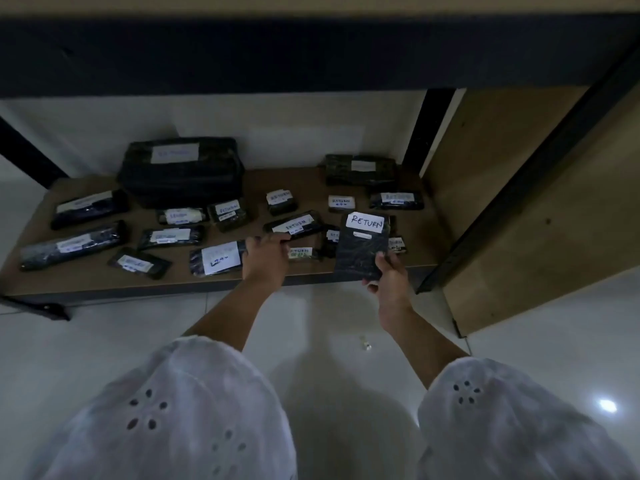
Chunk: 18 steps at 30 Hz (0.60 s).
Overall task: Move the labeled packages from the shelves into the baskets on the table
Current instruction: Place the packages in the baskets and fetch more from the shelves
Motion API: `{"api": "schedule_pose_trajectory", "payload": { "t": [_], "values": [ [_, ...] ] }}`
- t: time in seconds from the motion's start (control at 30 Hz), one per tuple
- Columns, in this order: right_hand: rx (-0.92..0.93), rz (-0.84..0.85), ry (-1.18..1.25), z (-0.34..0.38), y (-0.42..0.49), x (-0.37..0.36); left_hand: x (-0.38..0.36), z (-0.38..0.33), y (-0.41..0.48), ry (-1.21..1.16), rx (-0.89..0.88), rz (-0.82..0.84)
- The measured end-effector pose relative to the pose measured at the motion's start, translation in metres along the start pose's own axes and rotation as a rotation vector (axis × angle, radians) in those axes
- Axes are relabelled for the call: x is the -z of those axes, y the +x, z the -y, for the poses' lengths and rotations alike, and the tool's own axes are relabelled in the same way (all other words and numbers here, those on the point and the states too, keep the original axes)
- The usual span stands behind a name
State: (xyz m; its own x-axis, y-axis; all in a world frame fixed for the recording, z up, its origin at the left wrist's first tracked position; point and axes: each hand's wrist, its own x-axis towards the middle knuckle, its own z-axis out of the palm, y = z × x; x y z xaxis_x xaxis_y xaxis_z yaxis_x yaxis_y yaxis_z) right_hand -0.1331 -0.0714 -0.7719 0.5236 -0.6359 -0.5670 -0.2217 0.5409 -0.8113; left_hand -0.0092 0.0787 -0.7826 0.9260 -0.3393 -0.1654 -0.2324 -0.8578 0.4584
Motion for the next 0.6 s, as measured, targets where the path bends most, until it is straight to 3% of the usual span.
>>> {"api": "schedule_pose_trajectory", "payload": {
  "t": [0.1,0.33,0.43,0.6],
  "values": [
    [0.003,-0.001,0.030,-0.011,0.011,0.001,-0.014,0.010,0.009,0.201,-0.058,0.076],
    [0.021,0.022,-0.024,-0.014,0.021,0.003,-0.032,0.015,0.014,0.222,-0.091,0.058],
    [0.024,0.046,-0.027,-0.015,0.023,0.003,-0.031,0.012,0.012,0.121,-0.072,0.060],
    [-0.026,0.065,-0.001,-0.008,0.006,0.009,-0.012,0.003,-0.007,-0.247,0.010,0.086]
  ]
}}
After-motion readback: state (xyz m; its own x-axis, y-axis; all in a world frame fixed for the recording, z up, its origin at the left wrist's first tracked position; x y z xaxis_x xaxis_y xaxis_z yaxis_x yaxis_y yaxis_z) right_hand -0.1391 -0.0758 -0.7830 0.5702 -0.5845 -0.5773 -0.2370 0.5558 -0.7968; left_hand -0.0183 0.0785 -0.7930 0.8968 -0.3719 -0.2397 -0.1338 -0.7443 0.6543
